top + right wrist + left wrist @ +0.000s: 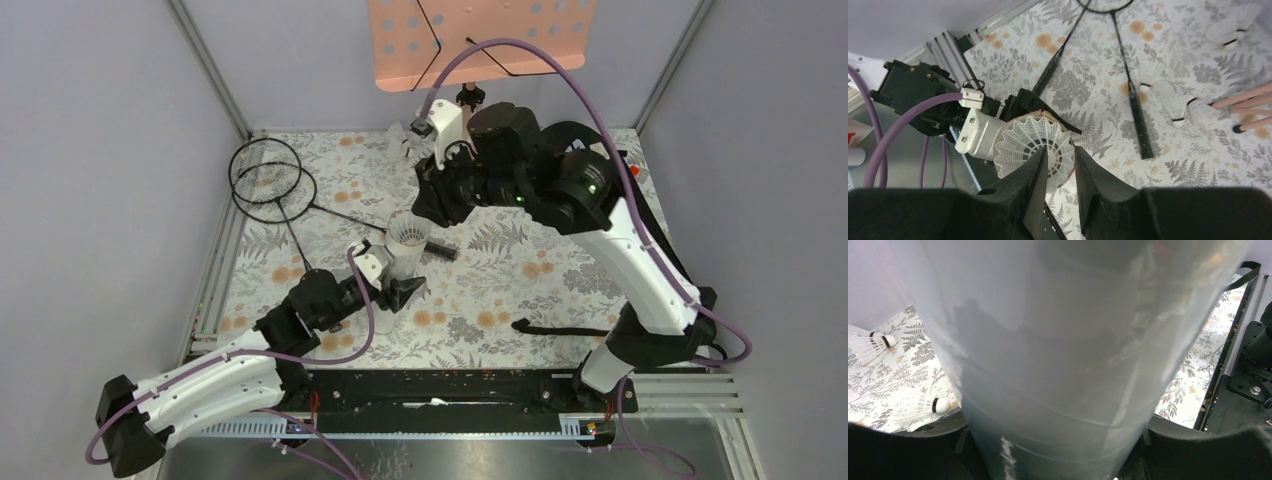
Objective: Pack up the badminton gear
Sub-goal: Place the shuttlecock at the shuttle tube.
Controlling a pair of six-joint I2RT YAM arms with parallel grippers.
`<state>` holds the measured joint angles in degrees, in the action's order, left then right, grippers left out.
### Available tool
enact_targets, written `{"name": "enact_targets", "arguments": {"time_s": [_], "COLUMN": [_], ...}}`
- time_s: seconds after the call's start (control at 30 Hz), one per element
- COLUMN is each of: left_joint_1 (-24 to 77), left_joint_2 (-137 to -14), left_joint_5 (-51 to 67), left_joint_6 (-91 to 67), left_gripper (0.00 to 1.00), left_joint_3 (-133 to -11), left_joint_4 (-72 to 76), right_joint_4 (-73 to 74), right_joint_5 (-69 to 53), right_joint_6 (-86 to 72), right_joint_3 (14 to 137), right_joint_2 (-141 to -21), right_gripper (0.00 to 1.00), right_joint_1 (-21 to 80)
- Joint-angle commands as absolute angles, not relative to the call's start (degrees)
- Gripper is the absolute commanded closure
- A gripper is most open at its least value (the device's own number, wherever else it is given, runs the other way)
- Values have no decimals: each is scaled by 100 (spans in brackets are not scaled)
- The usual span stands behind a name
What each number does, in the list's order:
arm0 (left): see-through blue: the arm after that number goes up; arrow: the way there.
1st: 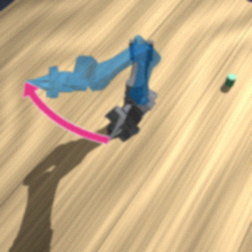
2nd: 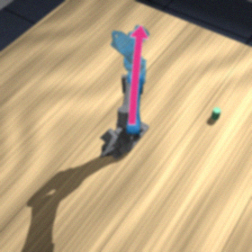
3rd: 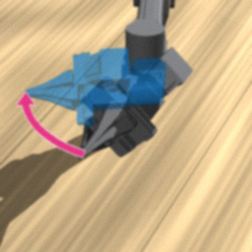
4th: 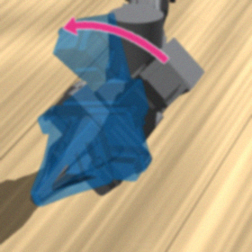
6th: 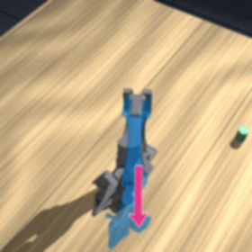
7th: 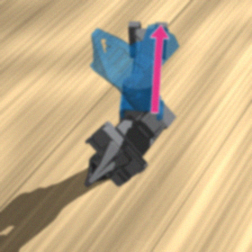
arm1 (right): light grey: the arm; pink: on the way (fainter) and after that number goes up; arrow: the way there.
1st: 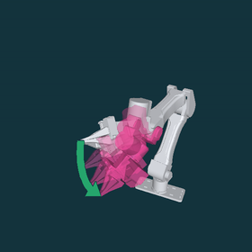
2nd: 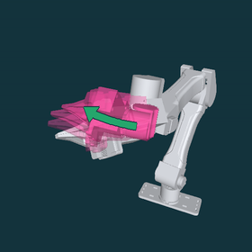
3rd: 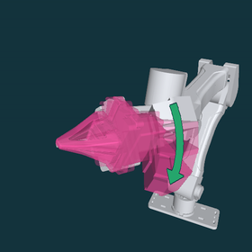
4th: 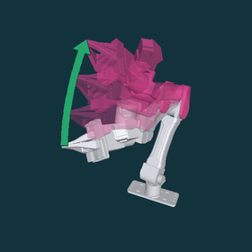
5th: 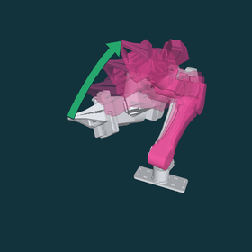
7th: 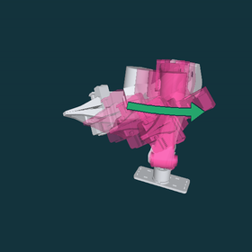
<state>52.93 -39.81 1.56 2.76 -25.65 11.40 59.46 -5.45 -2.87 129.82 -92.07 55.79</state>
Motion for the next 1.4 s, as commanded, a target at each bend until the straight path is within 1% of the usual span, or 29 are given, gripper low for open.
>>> {"name": "enact_targets", "arguments": {"time_s": [0.0,0.13,0.3,0.43,0.5,0.6,0.7,0.77,1.0,1.07,1.17,1.27,1.37], "left_joint_1": [5310,5316,5309,5313,5314,5312,5309,5312,5314,5314,5317,5314,5313], "left_joint_2": [-3977,-3960,-3911,-3896,-3876,-3867,-3859,-3851,-3682,-3611,-3476,-3359,-3242], "left_joint_5": [355,320,325,207,177,131,104,101,19,21,-293,-990,-1897], "left_joint_6": [163,159,143,132,123,108,93,67,40,23,16,-197,-416], "left_gripper": [52,52,52,52,52,52,52,52,52,52,52,51,51], "left_joint_3": [-2435,-2428,-2393,-2399,-2393,-2382,-2381,-2382,-2347,-2330,-2313,-2296,-2338], "left_joint_4": [861,868,909,896,909,939,958,945,901,884,839,801,673], "right_joint_4": [6819,7247,7384,7727,7876,7957,7810,7594,6447,6051,5443,4795,3684], "right_joint_5": [-901,-764,-785,-784,-943,-1164,-889,-534,649,948,1370,1830,2426], "right_joint_6": [-104,-27,173,397,639,905,829,767,648,628,662,676,477], "right_joint_3": [13553,13847,13954,14573,14583,14534,14660,14711,14541,14195,13314,12029,10250], "right_joint_2": [-9835,-10343,-10682,-10913,-10911,-10912,-10874,-10745,-9880,-9500,-8905,-8244,-7504], "right_gripper": [68,71,72,74,74,71,69,62,49,40,26,2,0], "right_joint_1": [5687,5807,5935,6057,6159,6297,6322,6319,6322,6313,6313,6311,6273]}}
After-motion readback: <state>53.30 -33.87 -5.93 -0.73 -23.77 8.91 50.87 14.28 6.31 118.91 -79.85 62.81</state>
